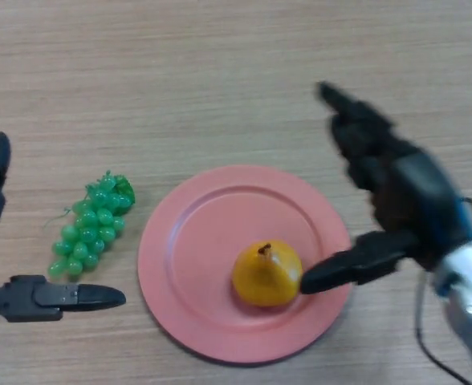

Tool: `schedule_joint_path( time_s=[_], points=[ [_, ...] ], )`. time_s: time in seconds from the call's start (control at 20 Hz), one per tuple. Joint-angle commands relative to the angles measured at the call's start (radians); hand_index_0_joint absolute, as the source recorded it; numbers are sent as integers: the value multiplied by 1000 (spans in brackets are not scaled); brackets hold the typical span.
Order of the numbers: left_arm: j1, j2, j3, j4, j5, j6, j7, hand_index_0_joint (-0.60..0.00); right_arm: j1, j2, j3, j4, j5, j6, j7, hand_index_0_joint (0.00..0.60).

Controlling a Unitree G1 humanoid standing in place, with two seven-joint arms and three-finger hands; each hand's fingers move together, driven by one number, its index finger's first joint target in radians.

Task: Pick up the yellow pear and place it on the plate

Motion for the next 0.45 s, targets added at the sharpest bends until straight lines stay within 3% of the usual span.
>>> schedule_joint_path(
  time_s=[0.05,0.2,0.3,0.45],
  points=[
    [-44,31,-1,-11,7,-188,26,0,14,-25,-65,-141,119,-70,-21,0],
    [-76,50,-32,43,55,-195,66,0,91,-64,-129,-175,63,-107,54,0],
    [-110,55,-50,89,63,-221,107,0,99,-71,-150,-189,44,-94,69,0],
    [-145,71,-68,112,71,-196,105,0,117,-73,-146,-222,31,-76,113,0]
  ],
)
